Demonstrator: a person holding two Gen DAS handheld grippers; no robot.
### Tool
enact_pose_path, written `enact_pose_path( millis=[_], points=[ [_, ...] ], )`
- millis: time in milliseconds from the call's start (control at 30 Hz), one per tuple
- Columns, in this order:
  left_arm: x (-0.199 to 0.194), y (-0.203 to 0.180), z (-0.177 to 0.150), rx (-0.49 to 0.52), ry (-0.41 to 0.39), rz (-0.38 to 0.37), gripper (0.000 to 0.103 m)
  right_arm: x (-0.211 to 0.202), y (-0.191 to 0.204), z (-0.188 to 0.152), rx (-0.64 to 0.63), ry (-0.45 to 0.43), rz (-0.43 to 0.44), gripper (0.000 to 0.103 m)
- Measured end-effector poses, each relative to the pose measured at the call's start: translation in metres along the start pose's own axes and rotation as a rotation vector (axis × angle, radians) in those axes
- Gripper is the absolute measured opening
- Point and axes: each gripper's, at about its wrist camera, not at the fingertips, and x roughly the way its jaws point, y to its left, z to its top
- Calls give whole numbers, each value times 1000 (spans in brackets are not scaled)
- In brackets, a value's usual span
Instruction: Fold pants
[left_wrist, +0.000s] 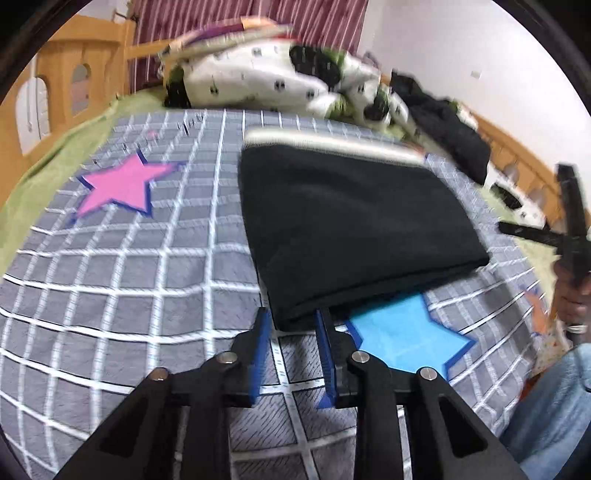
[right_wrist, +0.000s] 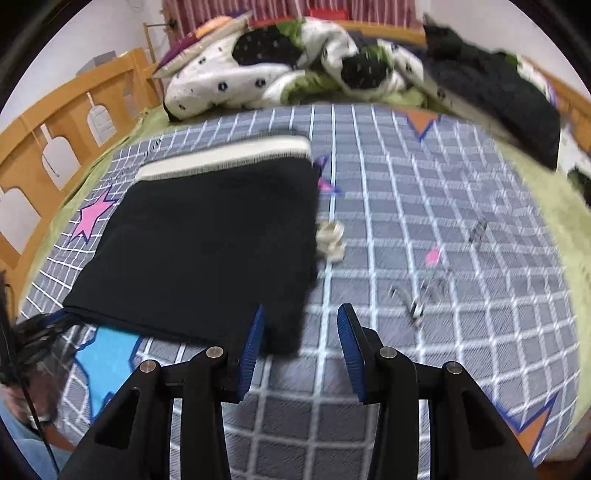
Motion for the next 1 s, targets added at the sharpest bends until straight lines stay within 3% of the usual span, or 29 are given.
enact_pose_path(
  millis=[67, 267, 300, 367, 400, 467, 533, 633, 767, 867, 1000],
  points=[
    [-7, 1, 10, 6, -25, -7, 38, 0, 3, 8, -35, -34, -6, 42],
    [24, -18, 53, 22, -43, 23, 38, 26, 32, 36, -89, -52, 90, 42],
    [31, -19, 53, 28, -31, 25, 40, 35, 39, 36, -115, -44, 101, 42],
    [59, -22, 41, 41, 76, 25, 42, 49, 49, 30, -178, -24, 77, 41],
    [67, -21, 29, 44, 96, 36, 48, 59, 52, 22, -216, -8, 38, 41],
    [63, -19, 18, 50, 60, 31, 51, 61, 52, 8, -262, -33, 13, 42],
    [56, -13, 21, 12, 82, 4, 51, 58, 47, 3, -259, -19, 37, 41],
    [46, -13, 44, 11, 40, 24, 51, 49, 39, 12, -265, 4, 94, 39],
    [59, -24, 91, 53, -19, 59, 51, 34, 29, 50, -186, -139, 94, 40],
    [83, -33, 132, 64, -41, 92, 51, 46, 36, 87, -179, -192, 56, 40],
    [124, -40, 172, 90, -49, 136, 51, 79, 52, 127, -172, -196, 63, 38]
  ],
)
